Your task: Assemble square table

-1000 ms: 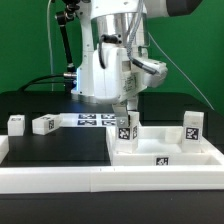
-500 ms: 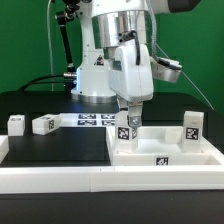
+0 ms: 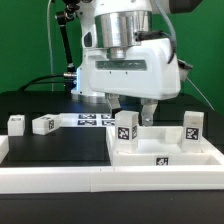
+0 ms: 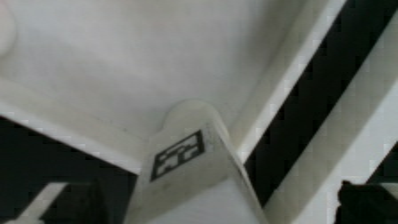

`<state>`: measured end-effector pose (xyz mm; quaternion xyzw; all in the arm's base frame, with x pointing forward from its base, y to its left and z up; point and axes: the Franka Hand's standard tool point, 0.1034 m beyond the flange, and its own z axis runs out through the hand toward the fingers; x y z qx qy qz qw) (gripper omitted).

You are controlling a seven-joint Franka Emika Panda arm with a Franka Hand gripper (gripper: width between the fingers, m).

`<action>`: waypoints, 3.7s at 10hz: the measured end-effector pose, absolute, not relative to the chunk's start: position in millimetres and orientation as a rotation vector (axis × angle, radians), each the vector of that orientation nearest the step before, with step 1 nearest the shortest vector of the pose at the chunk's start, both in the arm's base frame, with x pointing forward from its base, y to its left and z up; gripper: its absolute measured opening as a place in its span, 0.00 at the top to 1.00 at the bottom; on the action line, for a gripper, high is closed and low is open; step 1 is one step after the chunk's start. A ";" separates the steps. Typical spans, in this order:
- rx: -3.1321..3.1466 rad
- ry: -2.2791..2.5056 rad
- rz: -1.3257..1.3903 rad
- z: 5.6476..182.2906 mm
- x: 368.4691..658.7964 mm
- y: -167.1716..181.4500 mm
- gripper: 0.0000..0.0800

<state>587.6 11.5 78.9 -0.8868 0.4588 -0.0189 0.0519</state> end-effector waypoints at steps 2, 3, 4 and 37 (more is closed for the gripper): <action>-2.818 1.156 -0.074 79.1 588.1 11.2 0.19; -2.866 1.051 -0.080 79.1 588.0 11.9 0.19; -2.905 0.960 -0.084 79.0 587.9 13.0 0.19; -1.289 2.607 0.098 77.1 588.2 6.9 0.64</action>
Offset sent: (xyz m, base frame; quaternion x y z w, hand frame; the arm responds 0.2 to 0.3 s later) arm 0.0026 0.0039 -0.0004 -0.0299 0.0066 -0.2161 0.9759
